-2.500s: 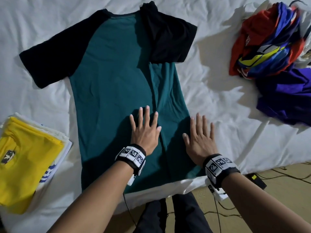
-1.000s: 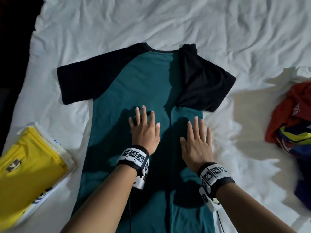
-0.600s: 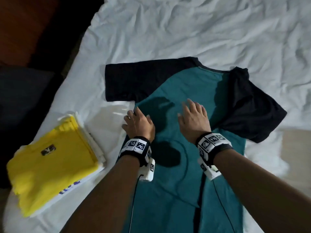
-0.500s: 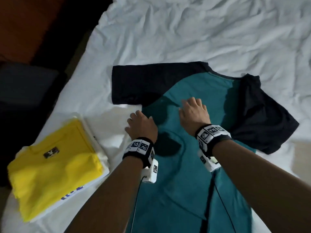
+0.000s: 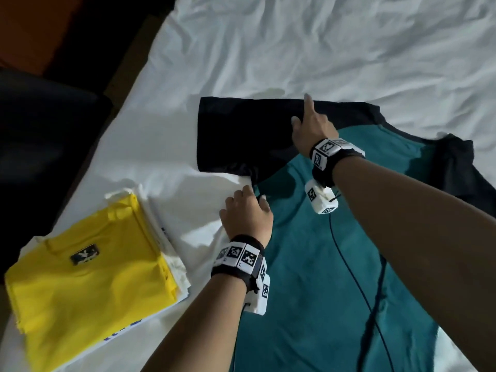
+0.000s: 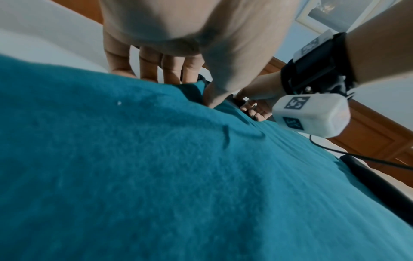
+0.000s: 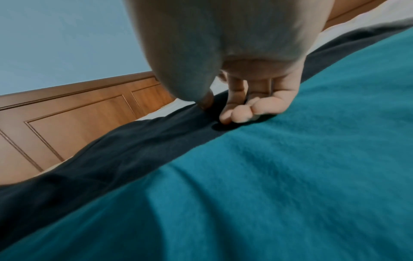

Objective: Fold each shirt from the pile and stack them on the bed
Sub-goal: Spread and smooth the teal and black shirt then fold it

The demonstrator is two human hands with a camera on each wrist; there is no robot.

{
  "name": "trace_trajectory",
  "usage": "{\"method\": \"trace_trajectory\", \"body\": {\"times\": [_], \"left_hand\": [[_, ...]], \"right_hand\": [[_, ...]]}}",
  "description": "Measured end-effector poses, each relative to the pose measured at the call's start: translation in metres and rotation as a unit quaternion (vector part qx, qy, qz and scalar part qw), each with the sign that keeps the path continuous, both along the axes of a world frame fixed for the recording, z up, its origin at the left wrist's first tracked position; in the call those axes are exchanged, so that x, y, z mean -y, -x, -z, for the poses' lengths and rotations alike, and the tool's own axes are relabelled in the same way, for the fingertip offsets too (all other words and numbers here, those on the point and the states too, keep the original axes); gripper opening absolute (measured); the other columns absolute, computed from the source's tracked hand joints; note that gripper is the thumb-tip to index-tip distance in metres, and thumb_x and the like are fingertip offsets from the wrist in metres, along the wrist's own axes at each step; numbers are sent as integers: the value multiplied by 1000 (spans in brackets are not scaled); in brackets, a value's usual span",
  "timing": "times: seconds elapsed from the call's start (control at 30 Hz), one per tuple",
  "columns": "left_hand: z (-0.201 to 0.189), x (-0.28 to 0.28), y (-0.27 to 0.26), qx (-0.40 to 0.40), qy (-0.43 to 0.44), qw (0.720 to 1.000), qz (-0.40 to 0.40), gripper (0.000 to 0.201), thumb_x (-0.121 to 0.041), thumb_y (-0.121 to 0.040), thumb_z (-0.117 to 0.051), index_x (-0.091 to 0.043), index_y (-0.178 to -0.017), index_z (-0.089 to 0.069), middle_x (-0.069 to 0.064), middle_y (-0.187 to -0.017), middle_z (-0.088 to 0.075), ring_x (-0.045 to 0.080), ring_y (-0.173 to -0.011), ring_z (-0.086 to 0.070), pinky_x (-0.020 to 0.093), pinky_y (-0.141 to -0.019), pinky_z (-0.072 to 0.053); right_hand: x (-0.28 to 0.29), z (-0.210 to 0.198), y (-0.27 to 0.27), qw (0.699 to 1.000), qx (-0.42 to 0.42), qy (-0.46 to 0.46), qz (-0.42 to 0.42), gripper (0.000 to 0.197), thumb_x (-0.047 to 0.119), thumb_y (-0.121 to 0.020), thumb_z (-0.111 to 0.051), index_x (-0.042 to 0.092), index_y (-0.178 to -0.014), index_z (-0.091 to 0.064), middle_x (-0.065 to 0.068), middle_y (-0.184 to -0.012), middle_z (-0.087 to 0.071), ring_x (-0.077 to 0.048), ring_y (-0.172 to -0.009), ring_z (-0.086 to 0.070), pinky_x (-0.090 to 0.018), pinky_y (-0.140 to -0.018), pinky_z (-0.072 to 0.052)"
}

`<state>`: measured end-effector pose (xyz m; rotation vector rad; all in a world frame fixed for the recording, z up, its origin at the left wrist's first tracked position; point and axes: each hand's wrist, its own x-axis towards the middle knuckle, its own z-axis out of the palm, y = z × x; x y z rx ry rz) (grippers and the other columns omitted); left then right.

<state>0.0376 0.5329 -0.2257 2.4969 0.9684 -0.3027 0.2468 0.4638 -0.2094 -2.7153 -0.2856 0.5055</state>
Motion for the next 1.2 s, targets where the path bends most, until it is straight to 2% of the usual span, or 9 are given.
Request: {"method": "trace_trajectory", "body": {"times": [0.1, 0.23, 0.33, 0.43, 0.63, 0.7, 0.87, 1.03, 1.2], "left_hand": [[-2, 2, 1, 26, 20, 999, -1, 30, -34, -101, -53, -8, -116, -60, 12, -111, -68, 37, -106, -60, 46, -87, -45], [-15, 10, 6, 77, 24, 997, -2, 28, -33, -101, -56, -7, -111, -63, 11, -105, -71, 37, -98, -65, 41, -77, -46], [-24, 22, 13, 137, 11, 990, -11, 24, -29, -98, -63, -6, -101, -66, 11, -92, -71, 39, -84, -67, 40, -65, -45], [-29, 36, 16, 120, 35, 992, -28, 24, -33, -101, -60, -10, -102, -65, 7, -95, -71, 36, -88, -67, 38, -67, -43], [-14, 26, 8, 71, 46, 995, -57, 30, -36, -104, -51, -14, -120, -62, 8, -114, -71, 35, -107, -65, 40, -82, -46], [-10, 23, 6, 70, 54, 995, -56, 29, -36, -104, -51, -14, -121, -61, 9, -114, -71, 37, -107, -65, 41, -83, -47], [-10, 19, 9, 69, 50, 996, -31, 29, -35, -104, -51, -13, -120, -61, 11, -111, -72, 38, -104, -65, 42, -82, -48], [-25, 45, 17, 189, -7, 982, 7, 17, -28, -96, -64, -11, -92, -66, 5, -81, -70, 34, -69, -68, 35, -56, -45], [-34, 90, 23, 216, -21, 974, 60, 25, -35, -90, -51, -16, -83, -65, 1, -72, -66, 30, -54, -63, 31, -44, -43]], "right_hand": [[-3, 3, -6, 1000, 10, -8, 16, 36, 36, -105, -44, 21, -137, -43, -15, -110, -61, -42, -102, -61, -40, -74, -40], [0, -4, -12, 998, 24, -48, 45, 18, 33, -104, -43, 18, -111, -52, -5, -97, -57, -32, -88, -58, -39, -71, -42], [11, -16, -19, 998, 36, -42, 32, 15, 27, -103, -44, 16, -109, -51, -5, -98, -58, -29, -85, -55, -39, -69, -41], [24, -23, -28, 999, 14, -32, -5, 15, 26, -100, -47, 18, -112, -52, -5, -102, -59, -29, -87, -57, -37, -69, -41], [13, -7, -32, 996, -68, -45, -35, 59, 42, -101, -47, 29, -155, -27, -17, -132, -61, -37, -102, -67, -42, -92, -54], [6, 2, -32, 997, -58, -42, -31, 52, 41, -102, -47, 23, -149, -35, -16, -133, -57, -39, -110, -61, -38, -85, -48], [1, 5, -31, 996, -22, -87, 21, 26, 35, -102, -49, 17, -120, -49, -6, -107, -55, -29, -86, -52, -34, -72, -39], [22, -21, -30, 994, 11, -109, 25, 20, 38, -96, -55, 23, -108, -55, -1, -103, -56, -25, -91, -53, -33, -78, -43], [64, -64, -40, 999, 25, -36, -9, 17, 32, -93, -57, 20, -102, -63, -2, -102, -53, -26, -90, -52, -32, -78, -43]]}}
